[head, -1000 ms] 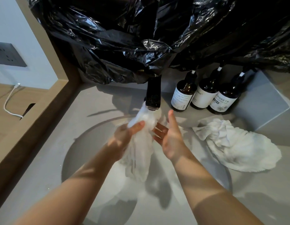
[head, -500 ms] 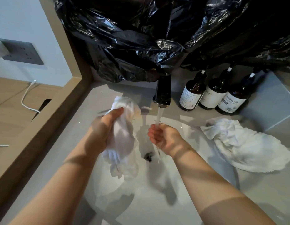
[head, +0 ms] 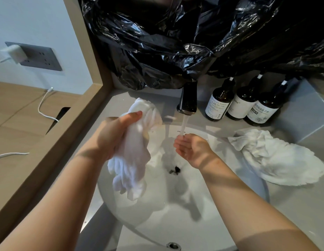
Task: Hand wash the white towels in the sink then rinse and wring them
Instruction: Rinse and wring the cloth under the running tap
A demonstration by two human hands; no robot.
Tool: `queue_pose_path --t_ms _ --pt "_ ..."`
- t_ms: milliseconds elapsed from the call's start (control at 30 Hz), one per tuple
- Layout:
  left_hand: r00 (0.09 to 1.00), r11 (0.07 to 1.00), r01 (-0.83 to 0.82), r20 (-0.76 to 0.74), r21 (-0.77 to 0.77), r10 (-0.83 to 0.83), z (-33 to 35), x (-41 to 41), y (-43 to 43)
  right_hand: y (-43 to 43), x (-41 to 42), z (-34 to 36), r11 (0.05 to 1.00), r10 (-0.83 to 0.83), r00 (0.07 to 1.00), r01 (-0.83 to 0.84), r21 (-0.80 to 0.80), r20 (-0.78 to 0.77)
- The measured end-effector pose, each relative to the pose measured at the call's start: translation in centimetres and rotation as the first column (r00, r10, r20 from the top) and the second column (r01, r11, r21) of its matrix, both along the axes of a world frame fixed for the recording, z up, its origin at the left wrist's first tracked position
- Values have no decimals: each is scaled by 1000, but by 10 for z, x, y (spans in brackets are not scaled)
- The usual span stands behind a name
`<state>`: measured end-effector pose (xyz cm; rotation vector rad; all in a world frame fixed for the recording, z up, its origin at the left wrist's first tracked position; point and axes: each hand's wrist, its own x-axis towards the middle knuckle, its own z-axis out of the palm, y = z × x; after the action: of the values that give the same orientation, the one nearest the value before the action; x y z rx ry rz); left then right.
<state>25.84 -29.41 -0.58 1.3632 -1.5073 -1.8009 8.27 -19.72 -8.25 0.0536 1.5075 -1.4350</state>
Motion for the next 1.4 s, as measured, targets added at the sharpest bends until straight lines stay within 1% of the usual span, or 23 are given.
queue_pose_path --t_ms 33,67,133,167,200,233,333,433,567,600,667,767,800,867,933,1000,1067,1133,1200,1233,1300,1367,1400 --pt "1000 1000 9 8 20 -9 -3 0 1 1 1 0 1000 22 1000 -22 10 8" --pt "1000 999 16 10 38 -16 -6 0 3 3 2 1 995 87 996 -86 46 -5" --pt "1000 998 17 1 66 -17 -13 -2 6 9 4 -1 945 288 954 -270 184 -80" --pt "1000 997 17 -1 80 -17 -16 -4 8 11 4 -1 911 368 922 -333 244 -117" --pt "1000 996 28 -5 89 -28 -19 -6 9 13 5 -1 892 408 901 -361 270 -144" --pt "999 994 42 -15 98 -41 -21 -7 10 14 5 0 892 416 895 -368 262 -160" --pt "994 989 95 -56 113 -89 -26 -12 10 14 5 6 914 397 905 -376 152 -152" --pt "990 985 126 -81 115 -117 -27 -19 6 14 2 13 925 379 911 -371 78 -163" --pt "981 962 179 -116 206 -158 -13 -26 3 12 -3 21 934 353 920 -358 3 -172" --pt "979 957 180 -132 228 -153 -11 -27 1 10 -3 21 941 330 929 -338 -20 -166" --pt "976 948 189 -156 255 -153 -10 -33 0 5 -4 21 969 232 964 -241 -56 -130" --pt "981 936 184 -111 300 -157 -18 -47 4 2 -4 18 994 93 993 -97 -50 -69" --pt "983 930 181 -98 321 -157 -26 -52 7 2 -3 16 994 92 994 -95 -48 -64" --pt "982 926 177 -117 335 -145 -43 -63 13 4 1 14 980 183 981 -188 -73 -67" --pt "985 907 157 -125 391 -117 -54 -69 21 6 5 10 953 273 953 -286 -100 -133" --pt "985 881 168 -121 442 -127 -55 -72 29 11 2 8 971 218 947 -234 -45 -234" --pt "977 884 204 -147 422 -155 -57 -76 30 15 -6 5 984 166 926 -178 -4 -339" --pt "969 902 231 -173 365 -179 -58 -79 27 18 -13 4 989 137 910 -150 -3 -392" --pt "959 919 262 -184 294 -215 -55 -80 23 19 -16 1 992 68 928 -101 -71 -365" --pt "952 923 281 -196 263 -234 -52 -80 22 19 -16 2 988 21 948 -69 -142 -318" --pt "939 912 297 -260 283 -225 -45 -77 19 21 -19 5 953 -42 981 -17 -302 -189" --pt "916 883 337 -331 327 -227 -48 -76 15 24 -21 12 919 -23 996 -13 -393 -87" --pt "897 866 377 -361 329 -254 -51 -75 15 25 -24 14 914 4 999 -22 -405 -44"
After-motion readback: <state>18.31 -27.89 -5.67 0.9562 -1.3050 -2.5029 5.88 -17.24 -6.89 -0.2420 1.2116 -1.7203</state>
